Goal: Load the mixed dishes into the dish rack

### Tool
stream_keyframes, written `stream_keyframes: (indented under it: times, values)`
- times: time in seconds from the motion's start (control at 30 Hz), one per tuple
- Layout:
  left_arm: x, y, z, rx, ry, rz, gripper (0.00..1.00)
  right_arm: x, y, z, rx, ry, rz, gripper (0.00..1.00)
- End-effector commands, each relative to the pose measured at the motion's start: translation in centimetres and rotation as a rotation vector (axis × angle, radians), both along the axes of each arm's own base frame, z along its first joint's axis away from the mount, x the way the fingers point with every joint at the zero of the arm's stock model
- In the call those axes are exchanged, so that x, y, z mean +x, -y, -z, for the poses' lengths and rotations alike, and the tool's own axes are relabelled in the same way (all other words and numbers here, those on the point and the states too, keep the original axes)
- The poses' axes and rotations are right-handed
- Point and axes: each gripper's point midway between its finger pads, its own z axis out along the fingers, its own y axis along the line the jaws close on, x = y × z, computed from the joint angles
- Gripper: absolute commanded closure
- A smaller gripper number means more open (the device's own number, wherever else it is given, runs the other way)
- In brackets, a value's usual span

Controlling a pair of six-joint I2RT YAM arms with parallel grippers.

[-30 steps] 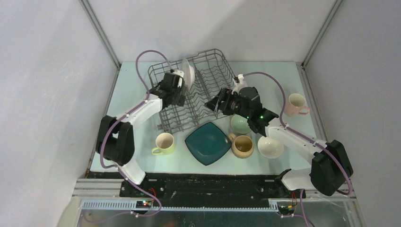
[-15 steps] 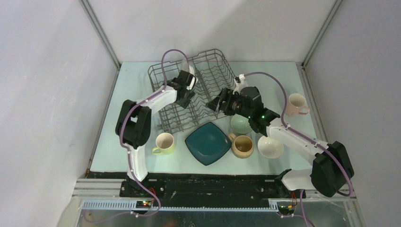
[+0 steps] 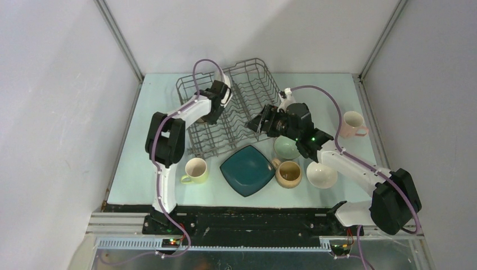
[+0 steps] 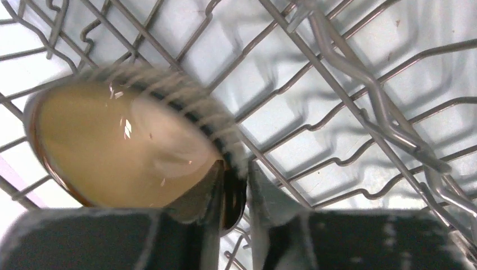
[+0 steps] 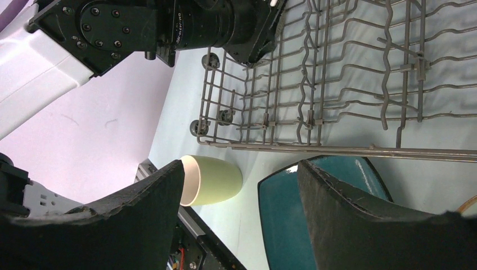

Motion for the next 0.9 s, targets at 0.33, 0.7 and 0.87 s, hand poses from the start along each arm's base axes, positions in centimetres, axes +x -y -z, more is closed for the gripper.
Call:
stream_keyframes:
  times: [0.33,0.7,0.87]
  values:
    - [-1.1,2.9,-9.4,-0.318,0.198,-0.032,1.0,0.3,0.5,-3.6,0.035,0.084,0.024,0.24]
    - [-4.2,6.8,-18.9,-0.744,0.319,-0.071,1.0,0.0,0.3,-4.3,0.004,0.17,-0.035,0.15]
    - [-7.0,9.5,-24.1,-1.122,0.36,0.004,1.0,-1.5,-1.2,-6.3,-0.054,0.4,-0.178,0.1]
